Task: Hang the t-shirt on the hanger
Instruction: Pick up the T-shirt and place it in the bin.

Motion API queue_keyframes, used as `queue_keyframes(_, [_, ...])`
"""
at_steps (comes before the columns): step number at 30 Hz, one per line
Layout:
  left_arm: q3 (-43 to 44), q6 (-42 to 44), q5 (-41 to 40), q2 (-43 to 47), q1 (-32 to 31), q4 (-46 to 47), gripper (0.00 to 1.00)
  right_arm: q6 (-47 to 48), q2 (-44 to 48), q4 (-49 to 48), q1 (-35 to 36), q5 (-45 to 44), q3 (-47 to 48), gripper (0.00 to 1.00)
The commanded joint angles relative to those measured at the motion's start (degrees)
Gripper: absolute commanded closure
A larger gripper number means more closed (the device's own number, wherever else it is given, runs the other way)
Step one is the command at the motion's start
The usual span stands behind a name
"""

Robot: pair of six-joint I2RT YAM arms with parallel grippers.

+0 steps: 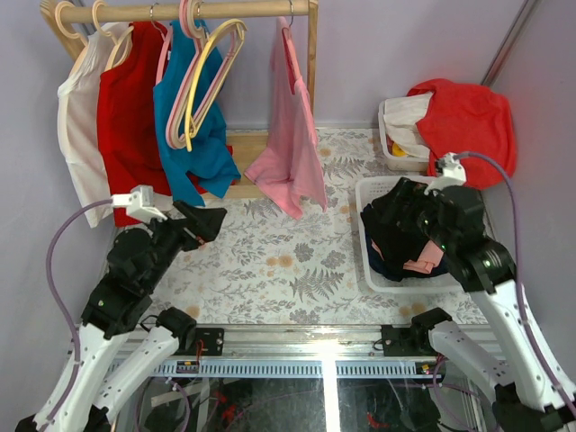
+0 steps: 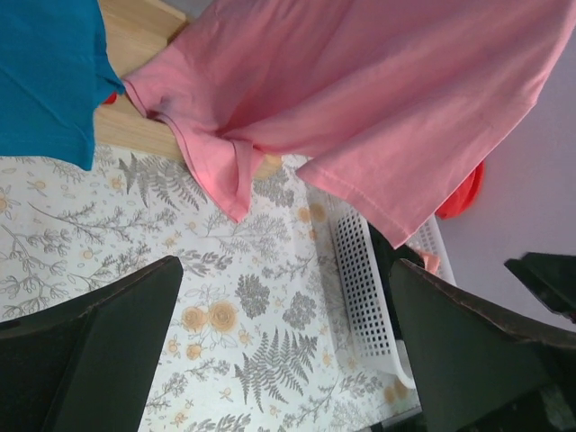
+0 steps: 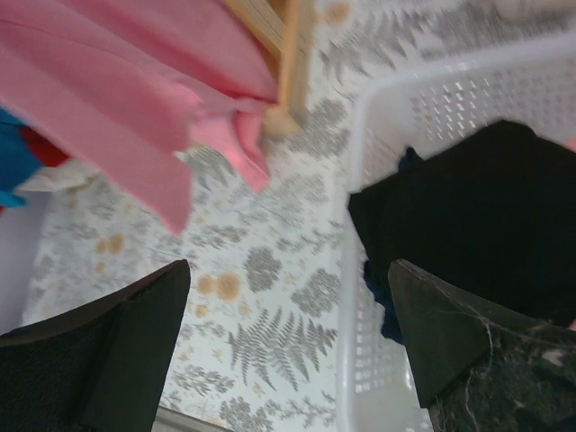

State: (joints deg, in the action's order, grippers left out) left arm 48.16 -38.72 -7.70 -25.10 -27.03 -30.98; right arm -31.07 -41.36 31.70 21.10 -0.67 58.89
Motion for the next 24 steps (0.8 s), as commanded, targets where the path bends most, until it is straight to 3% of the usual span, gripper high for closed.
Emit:
queue_keyframes(1, [1.4,0.1,5.7,-5.0,-0.3,-2.1,0.00,-0.9,-4.6,5.2,0.1,-6.2,0.6,0.01])
queue_keyframes(8, [-0.8,0.0,9.2,-6.6,-0.3,0.3,0.00,-1.5,-12.4,7.9,-0.1,-18.5,-2.3,0.02])
queue_keyframes(18, [1.7,0.8,12.6,-7.8,-0.3,-2.0,0.00,-5.3,-18.2,2.1,-6.1,-19.5,-9.1,0.28])
queue_keyframes(24, [2.8,1.3,13.0,-7.5,-0.3,-3.4,0.00,-5.5,-21.9,-0.4,-9.6,-17.9,-10.8,0.34])
